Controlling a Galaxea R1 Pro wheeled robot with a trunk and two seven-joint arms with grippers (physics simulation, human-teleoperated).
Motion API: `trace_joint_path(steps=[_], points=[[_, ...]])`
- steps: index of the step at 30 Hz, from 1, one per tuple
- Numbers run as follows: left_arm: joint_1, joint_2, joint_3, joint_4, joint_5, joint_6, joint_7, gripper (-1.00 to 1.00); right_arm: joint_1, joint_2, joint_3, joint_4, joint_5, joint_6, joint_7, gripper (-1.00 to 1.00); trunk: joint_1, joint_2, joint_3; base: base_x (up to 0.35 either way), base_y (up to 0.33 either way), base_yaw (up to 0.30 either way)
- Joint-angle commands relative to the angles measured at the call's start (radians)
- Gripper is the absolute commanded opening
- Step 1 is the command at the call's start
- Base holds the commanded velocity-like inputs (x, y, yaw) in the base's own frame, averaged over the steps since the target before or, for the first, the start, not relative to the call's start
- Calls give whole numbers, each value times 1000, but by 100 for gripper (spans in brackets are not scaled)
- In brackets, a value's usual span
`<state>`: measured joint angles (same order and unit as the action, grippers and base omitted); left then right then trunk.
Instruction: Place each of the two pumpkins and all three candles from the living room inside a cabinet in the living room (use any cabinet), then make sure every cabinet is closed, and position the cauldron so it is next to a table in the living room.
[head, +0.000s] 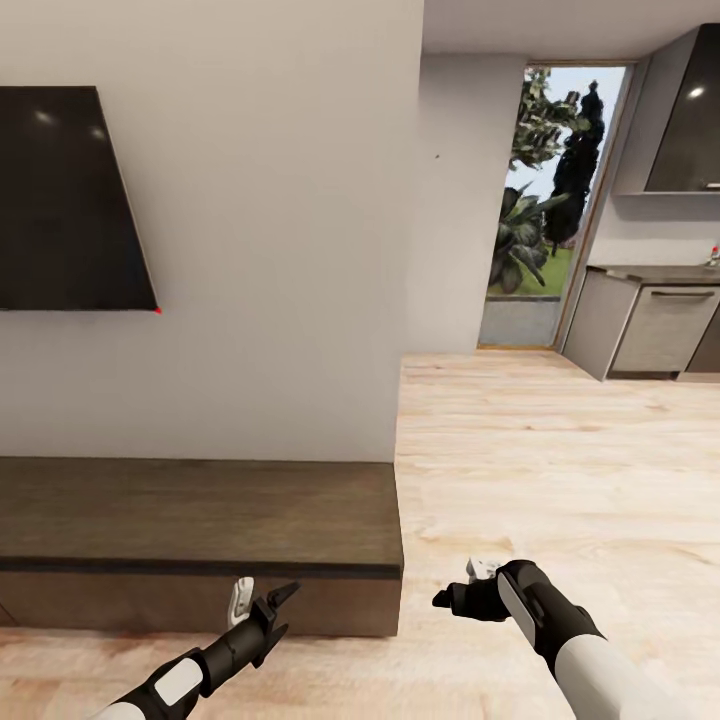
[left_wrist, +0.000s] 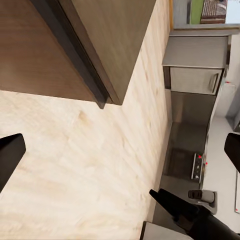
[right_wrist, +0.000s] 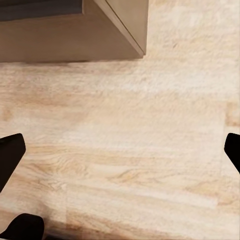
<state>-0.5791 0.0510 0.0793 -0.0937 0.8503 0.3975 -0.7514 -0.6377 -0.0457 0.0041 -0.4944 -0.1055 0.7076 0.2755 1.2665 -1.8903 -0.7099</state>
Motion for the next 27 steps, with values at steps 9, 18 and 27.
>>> trace_joint_path(steps=[9,18,27], points=[[0,0,8,-1,-1,10,-10,100,0,0,2,-1,-10,6,-2,100,34,-64,-29,0,0,0],[-1,2,12,-10,-2,14,-36,100,0,-2,-1,-2,-9,6,58,100,69,-127,-57,0,0,0],[-2,4,14,-42,2,26,-25,100,0,-4,-7,-87,-9,19,126,100,103,-190,-86,0,0,0]])
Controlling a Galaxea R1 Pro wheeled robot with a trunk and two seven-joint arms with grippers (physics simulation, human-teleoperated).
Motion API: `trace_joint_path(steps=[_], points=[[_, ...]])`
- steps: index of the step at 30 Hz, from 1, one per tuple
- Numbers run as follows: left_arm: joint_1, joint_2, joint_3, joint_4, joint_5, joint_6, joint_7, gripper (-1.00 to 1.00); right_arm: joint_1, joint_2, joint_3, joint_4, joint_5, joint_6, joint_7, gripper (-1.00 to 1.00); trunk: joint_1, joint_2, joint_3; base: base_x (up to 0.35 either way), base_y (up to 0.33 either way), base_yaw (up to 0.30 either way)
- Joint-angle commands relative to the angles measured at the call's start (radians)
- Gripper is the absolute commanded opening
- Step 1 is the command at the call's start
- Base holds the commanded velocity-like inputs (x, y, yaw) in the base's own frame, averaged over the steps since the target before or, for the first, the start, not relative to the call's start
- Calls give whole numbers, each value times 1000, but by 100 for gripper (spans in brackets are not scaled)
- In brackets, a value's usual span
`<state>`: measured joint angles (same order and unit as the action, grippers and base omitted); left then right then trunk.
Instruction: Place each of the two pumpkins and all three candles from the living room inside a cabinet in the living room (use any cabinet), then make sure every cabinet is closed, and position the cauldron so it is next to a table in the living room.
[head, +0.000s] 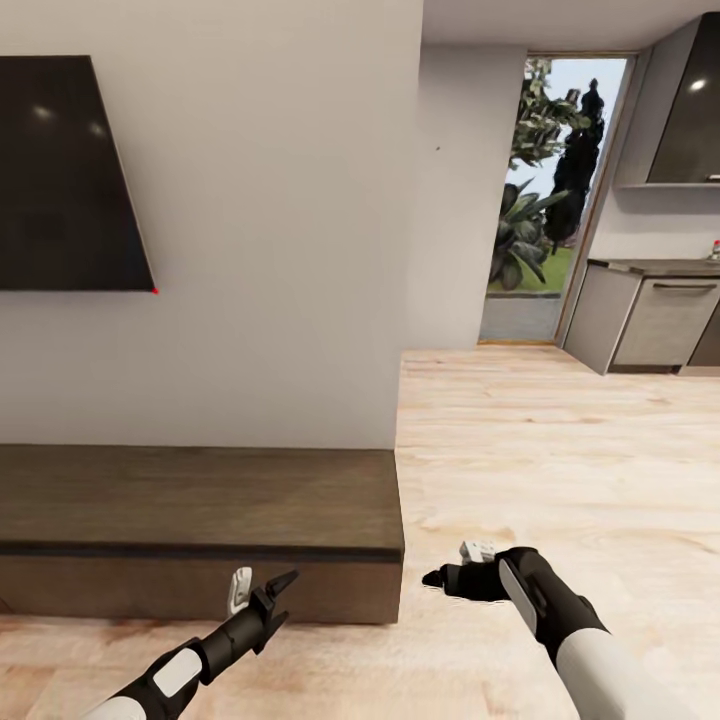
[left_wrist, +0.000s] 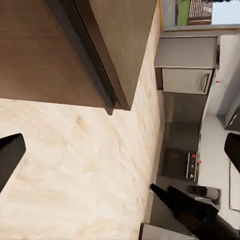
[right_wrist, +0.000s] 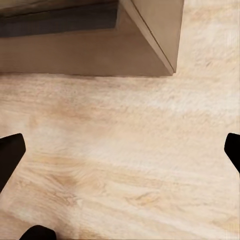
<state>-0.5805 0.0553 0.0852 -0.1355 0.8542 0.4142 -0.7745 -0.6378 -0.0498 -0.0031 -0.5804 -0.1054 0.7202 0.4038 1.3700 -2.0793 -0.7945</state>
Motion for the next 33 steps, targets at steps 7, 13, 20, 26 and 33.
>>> trace_joint_path(steps=[7,13,20,26,33], points=[[-3,-5,9,-10,0,41,0,100,-2,-3,-2,-232,-10,121,-2,100,27,-50,-23,0,0,0],[-4,-17,10,-20,0,43,1,100,-4,-3,-3,-402,-12,251,0,100,50,-92,-42,0,0,0],[-4,-14,13,-37,4,44,-9,100,-13,0,2,-502,-97,327,-1,100,77,-141,-64,0,0,0],[-4,-11,13,-41,3,38,-25,100,-60,18,7,-552,-135,327,-4,100,88,-162,-73,0,0,0],[-4,-4,10,-45,-2,-3,-99,100,-94,46,8,-555,-137,327,-6,100,88,-162,-73,0,0,0]])
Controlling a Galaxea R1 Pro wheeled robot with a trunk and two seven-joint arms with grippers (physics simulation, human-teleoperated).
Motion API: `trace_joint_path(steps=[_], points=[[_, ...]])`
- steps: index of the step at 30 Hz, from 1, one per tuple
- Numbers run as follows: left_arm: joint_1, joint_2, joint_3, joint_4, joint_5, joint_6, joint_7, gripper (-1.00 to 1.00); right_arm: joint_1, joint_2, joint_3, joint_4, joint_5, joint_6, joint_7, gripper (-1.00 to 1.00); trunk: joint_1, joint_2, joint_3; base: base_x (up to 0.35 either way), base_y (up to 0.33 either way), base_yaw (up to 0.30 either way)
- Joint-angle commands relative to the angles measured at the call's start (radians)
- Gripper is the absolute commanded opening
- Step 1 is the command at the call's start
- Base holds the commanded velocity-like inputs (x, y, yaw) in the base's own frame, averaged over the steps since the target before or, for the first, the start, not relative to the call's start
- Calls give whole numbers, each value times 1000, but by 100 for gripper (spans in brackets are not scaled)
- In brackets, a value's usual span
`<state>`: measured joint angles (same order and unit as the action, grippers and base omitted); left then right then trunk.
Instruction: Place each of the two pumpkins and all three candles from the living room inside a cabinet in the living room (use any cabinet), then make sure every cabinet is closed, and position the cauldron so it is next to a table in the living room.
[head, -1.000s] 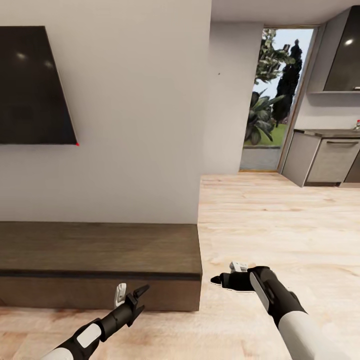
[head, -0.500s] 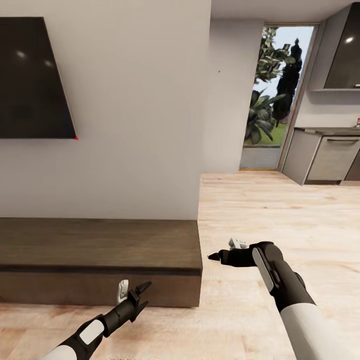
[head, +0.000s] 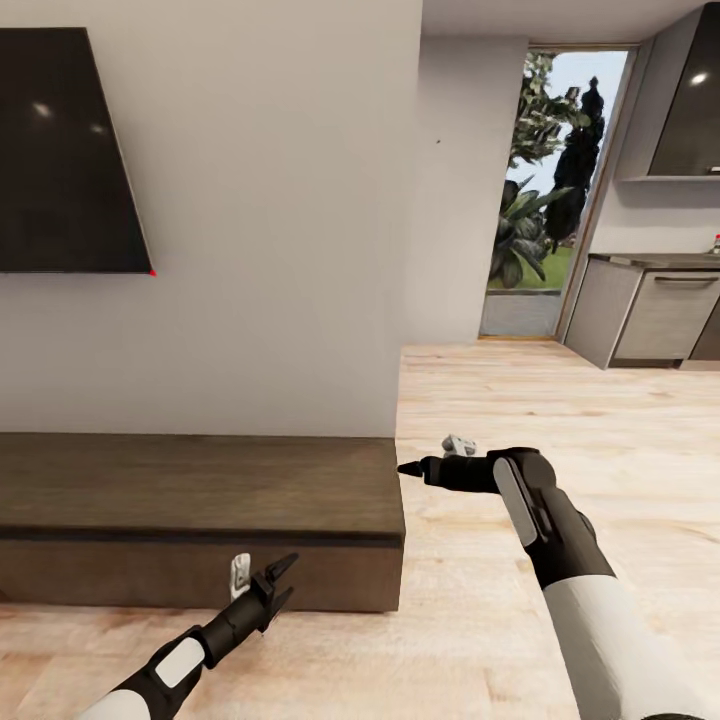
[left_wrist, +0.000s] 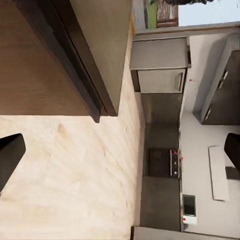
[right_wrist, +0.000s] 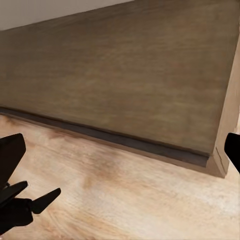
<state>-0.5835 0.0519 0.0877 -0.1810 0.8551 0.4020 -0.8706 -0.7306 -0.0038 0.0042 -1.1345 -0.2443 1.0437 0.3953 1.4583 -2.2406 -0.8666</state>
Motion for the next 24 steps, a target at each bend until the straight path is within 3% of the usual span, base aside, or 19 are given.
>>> trace_joint_path(steps=[1,4,10,18,22,24], points=[[-1,1,6,-1,-4,-6,-14,100,-3,3,1,-1,2,3,2,100,0,0,-1,0,0,0],[0,4,5,-2,-5,-20,-24,100,-4,6,4,-1,3,3,2,100,0,0,-1,0,0,0],[1,10,4,-2,-5,-33,-37,100,-5,9,105,-1,5,3,1,100,0,0,-1,0,0,0],[1,11,3,-4,-5,-31,-78,100,-1,10,122,0,2,3,1,100,19,-35,-17,0,0,0],[1,23,3,0,-6,-31,-171,100,-1,10,121,1,2,3,1,100,34,-63,-29,0,0,0],[1,27,3,1,-7,-31,-185,100,0,10,123,0,2,3,1,100,42,-77,-35,0,0,0]])
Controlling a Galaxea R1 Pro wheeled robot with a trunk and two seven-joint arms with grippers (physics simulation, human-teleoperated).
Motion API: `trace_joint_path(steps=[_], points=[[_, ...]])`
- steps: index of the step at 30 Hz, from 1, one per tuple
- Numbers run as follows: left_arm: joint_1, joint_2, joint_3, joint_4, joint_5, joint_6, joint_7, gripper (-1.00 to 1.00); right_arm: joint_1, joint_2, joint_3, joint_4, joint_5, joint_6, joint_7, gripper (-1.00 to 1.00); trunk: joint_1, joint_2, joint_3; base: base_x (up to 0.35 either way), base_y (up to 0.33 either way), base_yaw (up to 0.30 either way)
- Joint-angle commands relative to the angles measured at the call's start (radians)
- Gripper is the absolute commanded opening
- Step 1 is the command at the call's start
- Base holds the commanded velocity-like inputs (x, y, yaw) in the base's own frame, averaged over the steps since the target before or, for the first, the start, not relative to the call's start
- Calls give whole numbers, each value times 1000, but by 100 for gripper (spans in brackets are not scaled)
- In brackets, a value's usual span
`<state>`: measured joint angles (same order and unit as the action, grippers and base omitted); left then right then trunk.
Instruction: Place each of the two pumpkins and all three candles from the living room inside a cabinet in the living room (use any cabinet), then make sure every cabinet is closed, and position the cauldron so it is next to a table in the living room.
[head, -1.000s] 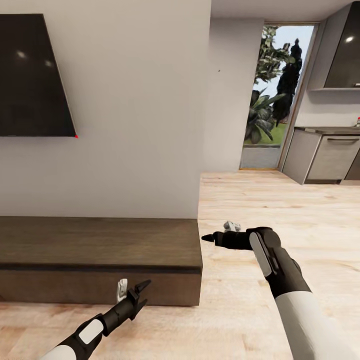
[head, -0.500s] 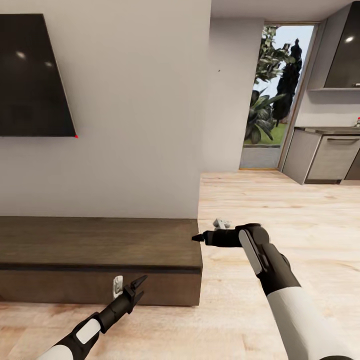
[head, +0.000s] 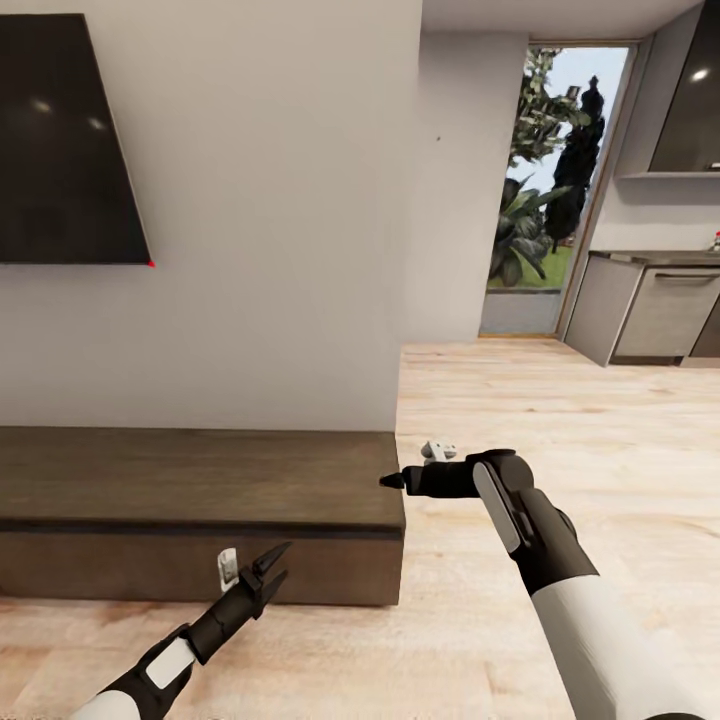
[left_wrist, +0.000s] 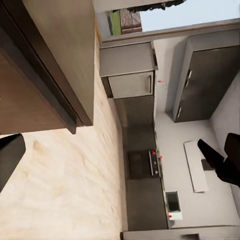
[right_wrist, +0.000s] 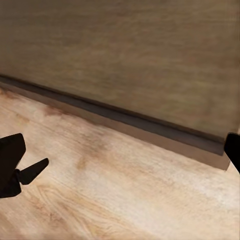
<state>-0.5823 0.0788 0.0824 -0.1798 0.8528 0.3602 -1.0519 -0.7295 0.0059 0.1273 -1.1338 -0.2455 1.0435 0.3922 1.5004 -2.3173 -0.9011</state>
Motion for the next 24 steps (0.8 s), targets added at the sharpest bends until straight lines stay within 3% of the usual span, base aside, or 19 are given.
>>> trace_joint_path(steps=[1,14,24], points=[[-1,1,8,1,-4,10,-8,100,0,0,0,0,3,4,5,100,4,-8,-4,0,0,0],[-1,15,25,0,14,15,-12,100,1,0,-2,-2,-1,4,13,100,54,-99,-45,0,0,0],[-3,25,28,-62,22,35,-6,100,2,0,1,-3,-1,4,14,100,92,-169,-76,0,0,0]])
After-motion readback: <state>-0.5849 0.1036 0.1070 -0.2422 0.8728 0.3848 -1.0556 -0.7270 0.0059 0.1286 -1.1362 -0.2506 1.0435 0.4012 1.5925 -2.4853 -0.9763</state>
